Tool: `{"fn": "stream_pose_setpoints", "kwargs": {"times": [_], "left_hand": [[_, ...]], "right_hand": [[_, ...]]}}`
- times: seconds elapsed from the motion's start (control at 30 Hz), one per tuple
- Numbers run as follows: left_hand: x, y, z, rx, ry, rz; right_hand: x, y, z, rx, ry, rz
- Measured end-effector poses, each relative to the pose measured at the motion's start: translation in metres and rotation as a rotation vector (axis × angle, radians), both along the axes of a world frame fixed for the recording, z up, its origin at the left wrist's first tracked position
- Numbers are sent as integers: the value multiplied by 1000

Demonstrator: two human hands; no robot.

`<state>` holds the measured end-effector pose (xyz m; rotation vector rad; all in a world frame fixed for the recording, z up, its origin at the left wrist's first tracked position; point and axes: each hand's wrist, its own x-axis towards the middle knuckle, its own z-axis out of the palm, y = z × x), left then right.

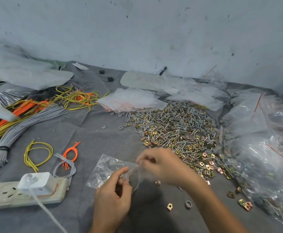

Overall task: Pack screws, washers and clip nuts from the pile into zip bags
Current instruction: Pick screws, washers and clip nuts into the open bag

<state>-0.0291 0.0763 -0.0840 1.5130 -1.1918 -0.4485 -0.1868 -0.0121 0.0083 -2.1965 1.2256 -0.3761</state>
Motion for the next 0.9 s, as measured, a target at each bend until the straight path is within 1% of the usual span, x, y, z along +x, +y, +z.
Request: {"fn": "stream_pose_setpoints", "kwargs": {"times": [0.07, 0.27, 0.4, 0.5, 0.6, 0.7, 0.9], "left_hand": [[-1, 0, 0, -11, -7, 3], [1, 1, 2, -63, -57, 7], [2, 2, 6, -69, -64, 6], [1, 2, 7, -62, -90, 14], [1, 2, 10, -55, -90, 32], [1, 2, 10, -55, -91, 37], [1, 3, 7, -63, -64, 20]], "right_hand": [[4, -28, 4, -5, -51, -73], [59, -122, -9, -81, 42, -88], [95, -165, -28, -149, 223, -36], [109, -182, -36, -217, 337, 7], [115, -191, -39, -254, 405, 54], [114, -191, -39, -263, 444, 105], [105, -184, -38, -292, 456, 106]]}}
